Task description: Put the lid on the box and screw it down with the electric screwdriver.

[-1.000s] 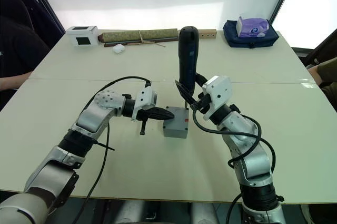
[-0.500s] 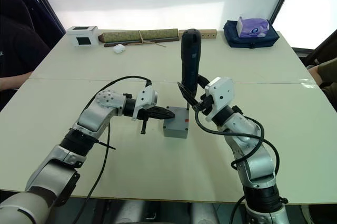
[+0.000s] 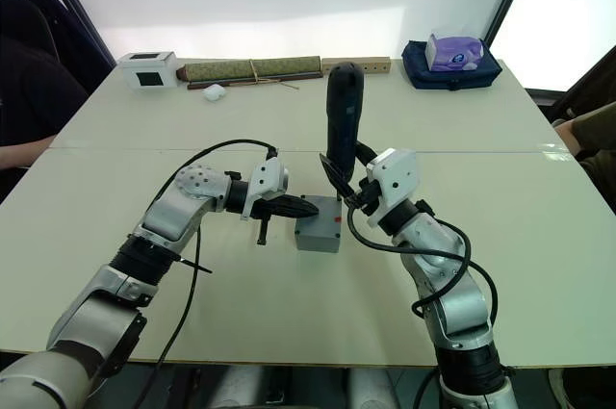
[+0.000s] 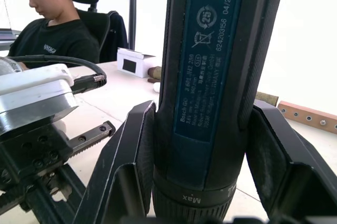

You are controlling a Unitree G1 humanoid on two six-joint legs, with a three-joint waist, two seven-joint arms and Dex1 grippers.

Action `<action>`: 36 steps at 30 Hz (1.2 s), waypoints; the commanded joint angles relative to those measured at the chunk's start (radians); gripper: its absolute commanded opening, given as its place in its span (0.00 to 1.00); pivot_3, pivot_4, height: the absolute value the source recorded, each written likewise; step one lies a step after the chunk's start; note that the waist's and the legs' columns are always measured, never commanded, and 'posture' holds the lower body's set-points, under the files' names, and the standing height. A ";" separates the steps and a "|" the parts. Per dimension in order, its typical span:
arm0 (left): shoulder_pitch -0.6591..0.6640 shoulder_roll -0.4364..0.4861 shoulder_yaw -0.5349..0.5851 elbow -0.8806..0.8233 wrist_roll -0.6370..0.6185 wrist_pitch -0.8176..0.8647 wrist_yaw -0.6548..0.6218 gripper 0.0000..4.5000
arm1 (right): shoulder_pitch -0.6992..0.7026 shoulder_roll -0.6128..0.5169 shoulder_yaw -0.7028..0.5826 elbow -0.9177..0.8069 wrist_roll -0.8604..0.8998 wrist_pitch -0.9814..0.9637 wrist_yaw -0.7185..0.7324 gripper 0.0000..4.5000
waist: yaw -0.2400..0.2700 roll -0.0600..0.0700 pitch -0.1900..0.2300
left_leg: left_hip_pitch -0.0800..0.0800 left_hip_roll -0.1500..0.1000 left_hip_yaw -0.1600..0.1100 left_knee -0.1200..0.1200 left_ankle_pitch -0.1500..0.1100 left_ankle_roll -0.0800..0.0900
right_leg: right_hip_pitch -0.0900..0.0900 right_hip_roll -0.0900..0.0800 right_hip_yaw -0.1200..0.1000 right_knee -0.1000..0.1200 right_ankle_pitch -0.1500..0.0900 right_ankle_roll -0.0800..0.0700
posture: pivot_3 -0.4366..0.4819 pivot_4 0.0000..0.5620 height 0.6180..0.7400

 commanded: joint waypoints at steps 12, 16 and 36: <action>0.013 -0.002 -0.044 0.036 0.071 -0.009 0.002 0.00 | 0.072 -0.031 0.014 0.084 -0.004 0.128 0.000 0.41 | 0.001 -0.010 -0.012 | 0.002 0.000 0.000 -0.002 0.000 0.000 | 0.002 -0.003 0.000 -0.001 -0.002 -0.004 | 0.48 0.27 1.00; 0.020 -0.002 -0.048 0.043 0.079 -0.014 0.003 0.00 | 0.074 -0.024 0.011 0.086 0.002 0.171 -0.016 0.41 | -0.001 -0.014 -0.021 | 0.005 0.000 -0.002 -0.003 -0.001 0.000 | 0.003 -0.005 0.000 -0.003 -0.005 -0.009 | 0.48 0.27 1.00; 0.044 -0.005 -0.050 0.008 0.075 0.009 0.011 0.00 | 0.075 -0.061 0.038 0.106 -0.029 0.206 -0.034 0.41 | 0.000 -0.017 -0.046 | 0.009 0.000 -0.002 -0.020 -0.001 -0.002 | 0.005 -0.011 -0.001 -0.020 -0.004 -0.011 | 0.48 0.27 1.00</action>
